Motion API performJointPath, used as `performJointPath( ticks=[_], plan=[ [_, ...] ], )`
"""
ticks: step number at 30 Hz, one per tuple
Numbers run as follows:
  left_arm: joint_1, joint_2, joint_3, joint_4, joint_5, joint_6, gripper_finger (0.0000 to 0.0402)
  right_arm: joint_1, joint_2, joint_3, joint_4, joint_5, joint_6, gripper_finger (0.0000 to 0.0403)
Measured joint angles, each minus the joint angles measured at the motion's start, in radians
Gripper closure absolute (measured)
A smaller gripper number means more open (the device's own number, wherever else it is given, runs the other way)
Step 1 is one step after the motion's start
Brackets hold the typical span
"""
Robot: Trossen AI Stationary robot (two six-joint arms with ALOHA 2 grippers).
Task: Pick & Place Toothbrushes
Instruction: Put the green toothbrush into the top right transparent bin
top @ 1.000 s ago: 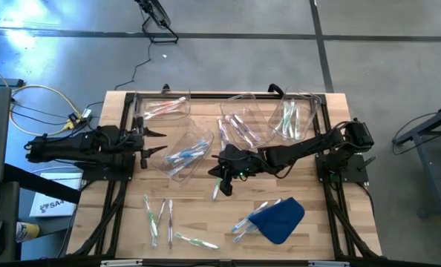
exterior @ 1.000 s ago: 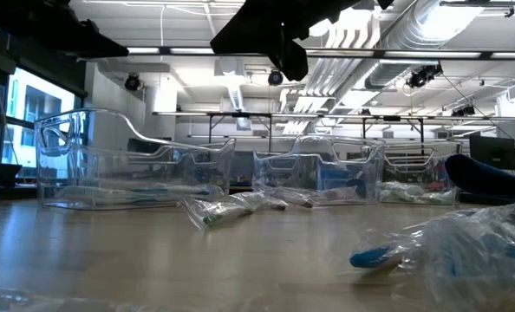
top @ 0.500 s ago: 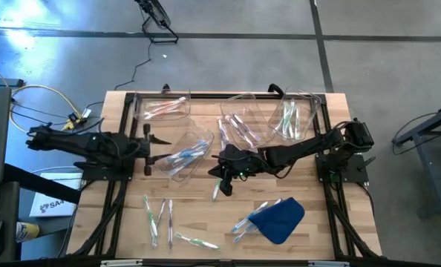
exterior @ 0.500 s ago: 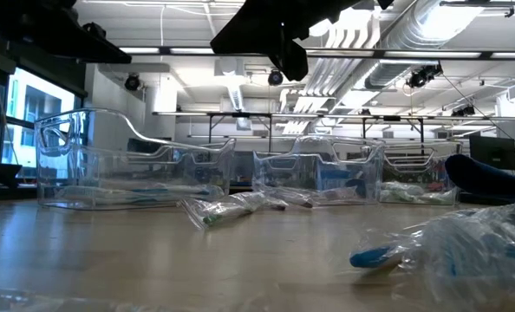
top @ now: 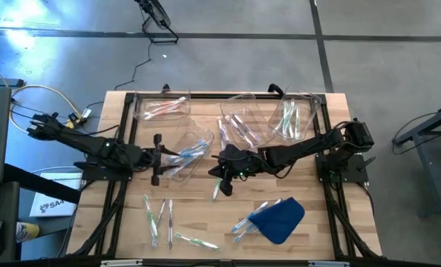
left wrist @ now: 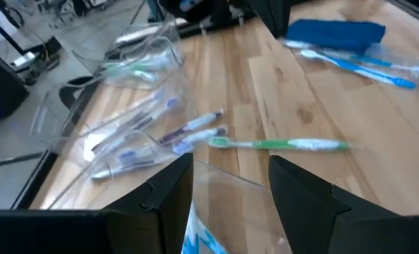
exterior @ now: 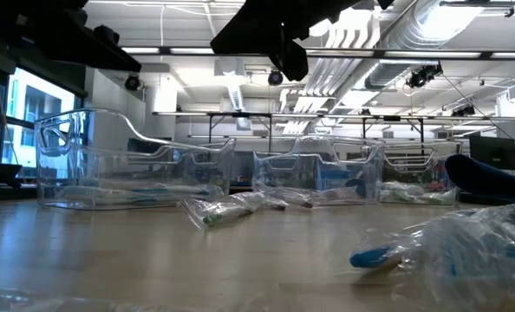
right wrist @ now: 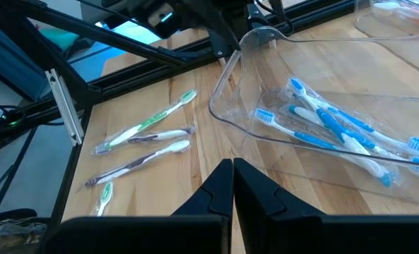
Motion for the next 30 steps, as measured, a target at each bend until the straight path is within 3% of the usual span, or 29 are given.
performJointPath(
  ticks=[16, 26, 30],
  plan=[
    [-0.011, 0.038, 0.0, 0.036, 0.039, -0.034, 0.0222, 0.012, 0.0, 0.0, -0.004, 0.018, 0.057, 0.0398],
    [-0.009, 0.037, 0.0, 0.044, 0.089, 0.016, 0.0222, 0.147, 0.0, 0.0, 0.078, 0.349, 0.008, 0.04],
    [-0.009, 0.037, 0.0, 0.046, 0.089, 0.018, 0.0222, 0.176, 0.0, 0.0, 0.085, 0.428, 0.009, 0.04]
  ],
)
